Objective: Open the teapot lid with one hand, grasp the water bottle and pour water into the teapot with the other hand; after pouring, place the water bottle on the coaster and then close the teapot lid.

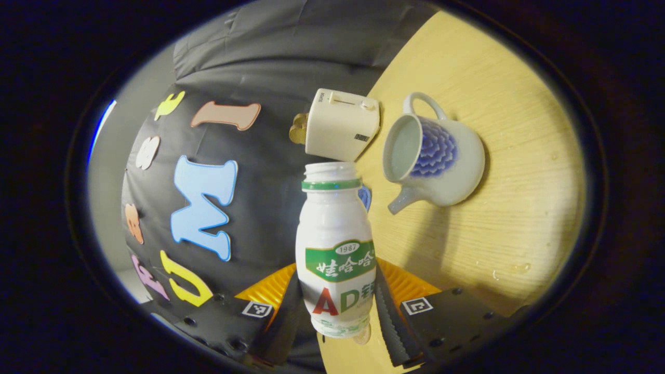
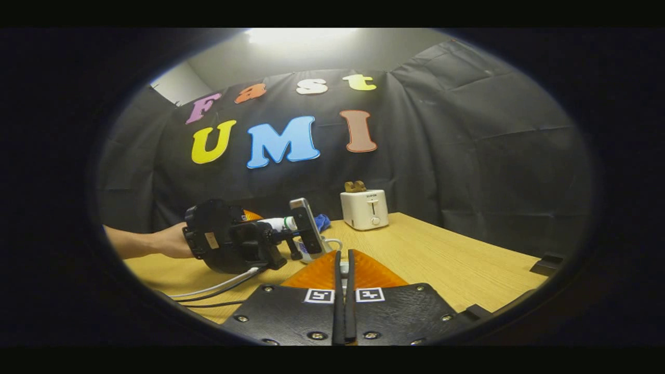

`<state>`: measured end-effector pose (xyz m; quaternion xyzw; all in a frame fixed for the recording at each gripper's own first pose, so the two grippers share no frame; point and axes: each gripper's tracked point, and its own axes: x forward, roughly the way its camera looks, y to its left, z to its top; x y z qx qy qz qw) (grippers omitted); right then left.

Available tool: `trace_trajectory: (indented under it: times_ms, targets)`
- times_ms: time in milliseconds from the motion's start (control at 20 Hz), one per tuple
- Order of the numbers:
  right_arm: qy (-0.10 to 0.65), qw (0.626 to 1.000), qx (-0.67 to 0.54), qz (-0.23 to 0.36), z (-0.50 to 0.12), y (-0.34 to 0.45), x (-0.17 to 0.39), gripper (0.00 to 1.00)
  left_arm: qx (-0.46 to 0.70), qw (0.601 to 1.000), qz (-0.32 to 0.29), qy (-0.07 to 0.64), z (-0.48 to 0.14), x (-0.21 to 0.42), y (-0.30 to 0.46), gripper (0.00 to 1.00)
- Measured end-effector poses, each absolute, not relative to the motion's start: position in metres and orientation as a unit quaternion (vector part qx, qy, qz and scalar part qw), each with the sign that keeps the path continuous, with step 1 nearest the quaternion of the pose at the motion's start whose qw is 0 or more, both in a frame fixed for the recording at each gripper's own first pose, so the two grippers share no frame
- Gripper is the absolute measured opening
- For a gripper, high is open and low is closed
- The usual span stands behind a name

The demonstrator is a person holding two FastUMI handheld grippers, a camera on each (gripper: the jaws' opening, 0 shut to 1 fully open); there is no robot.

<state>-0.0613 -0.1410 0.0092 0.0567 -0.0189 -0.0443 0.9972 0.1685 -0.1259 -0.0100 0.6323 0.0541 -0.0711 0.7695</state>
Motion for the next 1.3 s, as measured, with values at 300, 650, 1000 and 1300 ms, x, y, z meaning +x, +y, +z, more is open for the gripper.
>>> trace_trajectory:
  times_ms: [300, 650, 1000, 1300]
  targets:
    - [-0.026, 0.997, 0.057, -0.044, 0.013, -0.143, -0.064, 0.01, 0.669, 0.739, -0.074, 0.044, -0.006, 0.168, -0.134, 0.82]
    - [-0.029, 0.997, 0.058, -0.041, 0.016, -0.142, -0.065, 0.01, 0.699, 0.711, -0.070, 0.037, 0.001, 0.171, -0.130, 0.76]
    - [-0.030, 0.997, 0.058, -0.037, 0.015, -0.140, -0.065, 0.01, 0.729, 0.681, -0.063, 0.033, 0.010, 0.173, -0.126, 0.82]
    - [-0.030, 0.997, 0.060, -0.036, 0.017, -0.139, -0.066, 0.01, 0.748, 0.661, -0.060, 0.024, 0.016, 0.172, -0.128, 0.82]
